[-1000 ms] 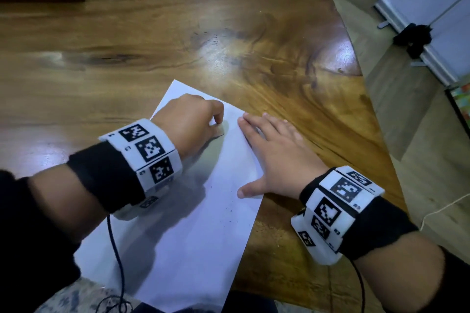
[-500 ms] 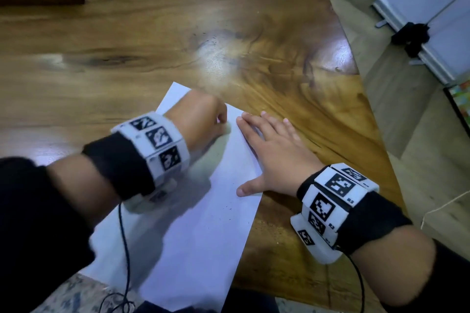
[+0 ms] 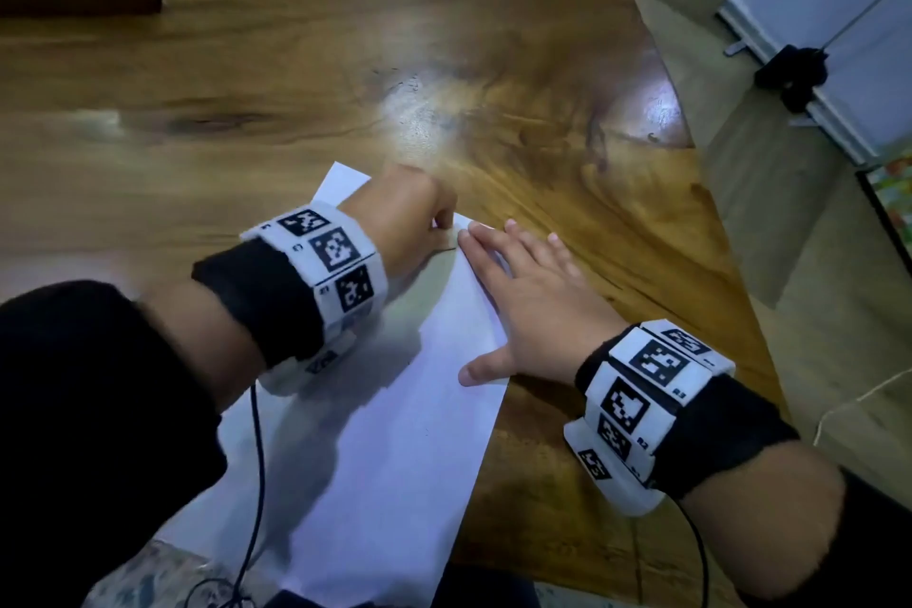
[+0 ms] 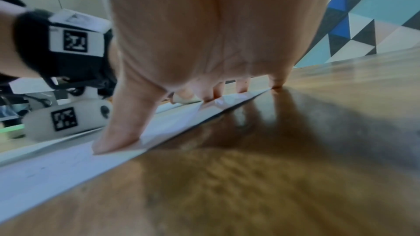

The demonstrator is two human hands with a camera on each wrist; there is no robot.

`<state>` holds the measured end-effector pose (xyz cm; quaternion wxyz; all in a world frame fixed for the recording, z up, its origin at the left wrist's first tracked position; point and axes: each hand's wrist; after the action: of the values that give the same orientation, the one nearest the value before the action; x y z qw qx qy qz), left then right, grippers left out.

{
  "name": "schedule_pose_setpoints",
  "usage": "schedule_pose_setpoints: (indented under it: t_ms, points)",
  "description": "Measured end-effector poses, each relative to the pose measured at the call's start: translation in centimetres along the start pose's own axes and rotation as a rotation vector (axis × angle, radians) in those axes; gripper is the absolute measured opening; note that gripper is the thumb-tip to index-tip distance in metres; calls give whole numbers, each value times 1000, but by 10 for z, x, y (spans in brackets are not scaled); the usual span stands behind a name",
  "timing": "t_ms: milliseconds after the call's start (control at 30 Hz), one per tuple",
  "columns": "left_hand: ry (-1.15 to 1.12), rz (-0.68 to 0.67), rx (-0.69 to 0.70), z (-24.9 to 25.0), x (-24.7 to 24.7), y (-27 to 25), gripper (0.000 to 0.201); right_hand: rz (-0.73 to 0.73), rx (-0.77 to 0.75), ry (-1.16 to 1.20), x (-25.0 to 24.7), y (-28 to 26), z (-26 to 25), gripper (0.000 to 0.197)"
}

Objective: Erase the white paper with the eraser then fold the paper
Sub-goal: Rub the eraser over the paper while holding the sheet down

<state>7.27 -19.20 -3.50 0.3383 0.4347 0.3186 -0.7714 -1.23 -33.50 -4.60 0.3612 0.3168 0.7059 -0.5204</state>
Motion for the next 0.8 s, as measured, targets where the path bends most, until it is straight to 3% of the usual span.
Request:
schedule_pose_setpoints:
  t_ms: [200,400,533,800]
  points:
    - [126,-314,194,5,13,-55,8,-8,5,-12,0,0,0,124]
    - [137,-279,153,8,17,-60,9,3,57,4,3,-11,4,121]
    - [32,-362,19,6,1,-48,5,-18,105,52,8,-20,3,126]
    - [-21,-63,-4,21,-1,11,13,-44,134,16,8,-21,0,130]
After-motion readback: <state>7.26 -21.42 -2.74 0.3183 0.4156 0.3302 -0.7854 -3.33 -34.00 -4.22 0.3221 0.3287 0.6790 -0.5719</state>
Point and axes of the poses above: each hand's wrist, its own y-axis towards the middle knuckle, its own x-axis out of the palm, z = x × y, and after that the axes turned 2 degrees about -z, right-handed
